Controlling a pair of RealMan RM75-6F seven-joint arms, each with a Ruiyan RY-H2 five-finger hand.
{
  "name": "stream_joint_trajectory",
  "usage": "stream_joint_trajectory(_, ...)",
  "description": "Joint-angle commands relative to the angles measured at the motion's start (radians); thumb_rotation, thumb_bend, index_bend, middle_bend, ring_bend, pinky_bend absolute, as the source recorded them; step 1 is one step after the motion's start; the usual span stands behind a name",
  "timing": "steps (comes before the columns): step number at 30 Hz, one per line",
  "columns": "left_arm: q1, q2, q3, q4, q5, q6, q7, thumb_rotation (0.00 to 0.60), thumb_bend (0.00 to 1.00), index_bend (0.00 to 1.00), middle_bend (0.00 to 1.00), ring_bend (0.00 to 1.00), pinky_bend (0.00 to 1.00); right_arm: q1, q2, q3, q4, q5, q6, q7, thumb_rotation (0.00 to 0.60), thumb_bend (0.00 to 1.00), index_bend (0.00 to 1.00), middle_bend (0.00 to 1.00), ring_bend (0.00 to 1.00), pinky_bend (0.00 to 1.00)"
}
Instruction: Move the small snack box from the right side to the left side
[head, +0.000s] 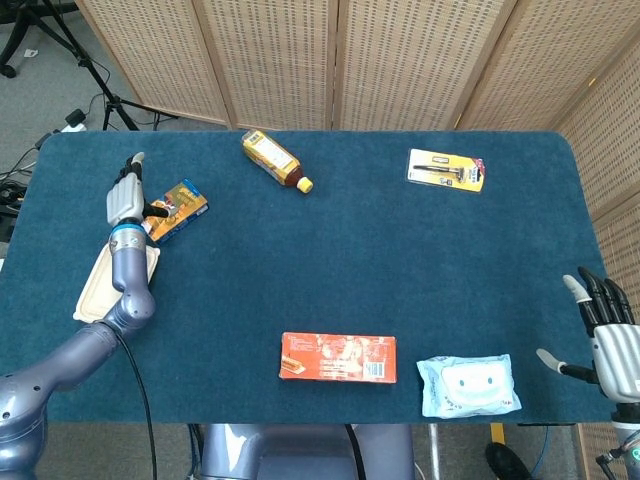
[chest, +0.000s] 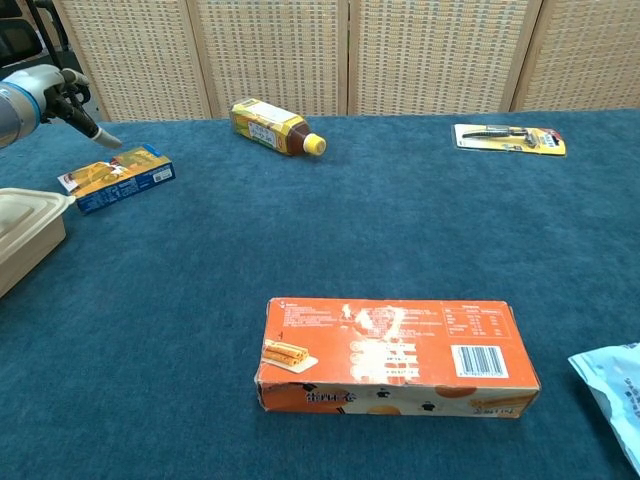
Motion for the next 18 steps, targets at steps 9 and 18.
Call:
stream_joint_trajectory(9, 0.21, 0.268, 0.012, -0.472, 0.227, 0.231, -0.158, 0.6, 0.0, 0.0, 0.0, 0.0, 0.05, -0.014, 0.016, -0.006, -0.018, -0.029, 0.034, 0.018, 0.6, 0.0, 0.0, 0.0, 0.0, 0.0)
stream_joint_trajectory(18, 0.474, 0.516, 0.141, -0.832, 0.445, 0.394, -0.263, 0.6, 0.0, 0.0, 0.0, 0.0, 0.0, -0.029, 0.03, -0.008, -0.032, -0.049, 0.066, 0.032, 0.6, 0.0, 0.0, 0.0, 0.0, 0.0)
